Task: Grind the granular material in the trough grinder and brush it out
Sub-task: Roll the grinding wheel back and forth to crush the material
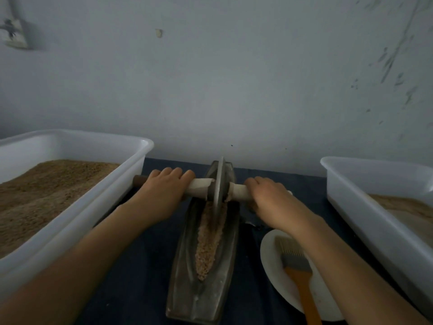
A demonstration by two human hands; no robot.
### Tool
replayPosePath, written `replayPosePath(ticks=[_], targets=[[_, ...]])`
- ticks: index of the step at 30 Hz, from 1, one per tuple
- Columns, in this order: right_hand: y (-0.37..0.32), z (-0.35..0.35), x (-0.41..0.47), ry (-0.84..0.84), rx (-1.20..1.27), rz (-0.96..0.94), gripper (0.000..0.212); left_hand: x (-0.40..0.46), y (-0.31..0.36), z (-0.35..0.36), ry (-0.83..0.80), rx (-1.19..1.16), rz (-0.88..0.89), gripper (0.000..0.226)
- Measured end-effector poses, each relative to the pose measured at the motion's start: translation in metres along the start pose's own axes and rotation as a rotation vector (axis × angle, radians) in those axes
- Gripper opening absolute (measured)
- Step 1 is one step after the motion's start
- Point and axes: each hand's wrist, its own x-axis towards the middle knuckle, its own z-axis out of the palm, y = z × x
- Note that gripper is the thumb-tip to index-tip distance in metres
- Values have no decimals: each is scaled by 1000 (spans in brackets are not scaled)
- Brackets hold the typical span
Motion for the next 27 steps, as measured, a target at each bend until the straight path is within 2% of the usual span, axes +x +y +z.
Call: replayPosePath(ticks=[3, 7, 9, 12, 15, 17, 20, 22, 25, 27], targets=[[-6, -24, -8, -222, 135, -38, 16, -9, -1, -24, -249, -70, 39, 34], [-12, -56, -21, -516, 242, -113, 20, -25, -2, -62, -636, -253, 101, 23], [-13, -65, -26, -579, 252, -131, 24, -29, -1, -73, -704, -273, 124, 22], [-13, -64, -27, -580, 252, -120, 27, -28, 0, -75, -718, -275, 121, 22], [-11, -49, -20, -485, 246, -54, 27, -19, -1, -60, -654, -278, 96, 22], [-9, -35, -13, -342, 209, -3, 27, -12, -3, -45, -539, -231, 52, 22], [-6, -10, -3, -38, 58, 19, 27, -6, -3, -20, -272, -73, -8, 33], [-3, 2, 0, 85, -14, 24, 30, -4, 1, -5, -73, 5, -38, 35], [-2, 8, 1, 124, -40, 22, 31, -3, 6, 5, 76, 22, -56, 36], [-2, 4, 0, 71, -51, 8, 26, -2, 5, 2, 48, 14, -44, 38]])
